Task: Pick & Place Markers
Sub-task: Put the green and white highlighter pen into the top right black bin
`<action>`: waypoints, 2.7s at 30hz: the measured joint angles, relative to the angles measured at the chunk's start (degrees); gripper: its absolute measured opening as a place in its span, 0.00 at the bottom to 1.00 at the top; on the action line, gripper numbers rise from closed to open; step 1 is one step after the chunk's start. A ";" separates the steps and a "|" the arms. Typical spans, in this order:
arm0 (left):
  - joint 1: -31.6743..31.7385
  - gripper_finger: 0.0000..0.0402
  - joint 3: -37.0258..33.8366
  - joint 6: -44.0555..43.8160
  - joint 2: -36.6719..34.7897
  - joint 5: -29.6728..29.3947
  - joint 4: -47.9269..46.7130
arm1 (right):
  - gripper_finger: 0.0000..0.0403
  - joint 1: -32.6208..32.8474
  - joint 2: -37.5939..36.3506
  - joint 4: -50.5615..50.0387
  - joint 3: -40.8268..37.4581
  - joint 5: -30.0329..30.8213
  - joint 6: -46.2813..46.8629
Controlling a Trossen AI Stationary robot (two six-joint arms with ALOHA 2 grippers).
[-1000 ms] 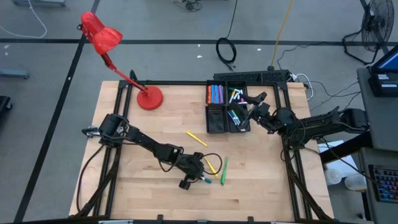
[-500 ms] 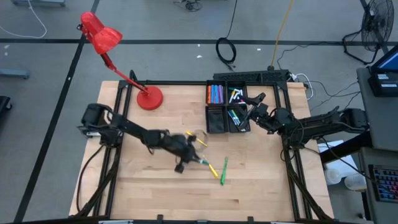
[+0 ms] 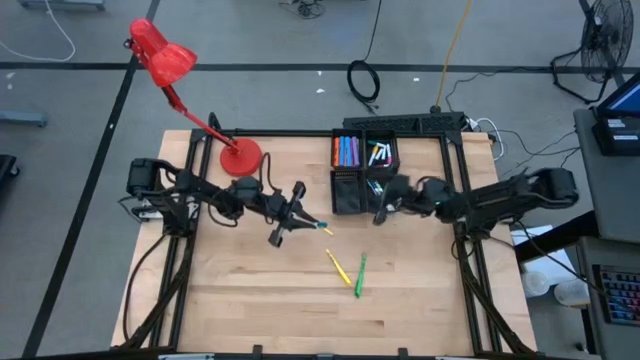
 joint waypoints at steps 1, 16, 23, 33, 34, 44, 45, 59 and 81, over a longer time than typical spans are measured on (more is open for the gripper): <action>-0.15 0.08 0.01 0.02 0.00 -0.17 -0.01 | 0.50 0.81 2.41 -0.26 2.00 -0.07 -0.67; -2.06 0.08 0.06 2.96 -0.75 -0.81 -1.35 | 0.50 11.88 19.37 -1.82 20.13 -0.93 -15.19; -2.23 0.08 0.08 2.83 -1.75 -0.64 -1.05 | 0.49 12.41 17.30 -14.06 20.15 22.08 -12.36; -1.73 0.07 0.10 2.89 -1.73 -3.07 -3.47 | 0.48 8.15 8.61 -32.74 20.09 -7.39 10.77; -1.73 0.07 0.10 2.92 -1.73 -3.09 -3.55 | 0.48 8.03 8.28 -32.01 20.09 -9.68 10.80; -1.73 0.07 0.10 3.29 -1.73 -4.21 -4.13 | 0.48 11.00 13.82 -19.97 20.05 -11.67 -1.09; -1.73 0.07 0.10 3.31 -1.73 -4.41 -4.14 | 0.48 11.07 14.72 -18.03 20.05 -11.67 -2.20; -1.73 0.06 0.10 3.24 -1.73 -5.10 -4.13 | 0.28 10.87 17.05 -13.03 20.09 -8.74 -13.37; -1.18 0.06 0.15 -3.31 -1.69 -4.51 -8.39 | 0.09 7.28 12.67 -27.47 20.06 12.25 -11.28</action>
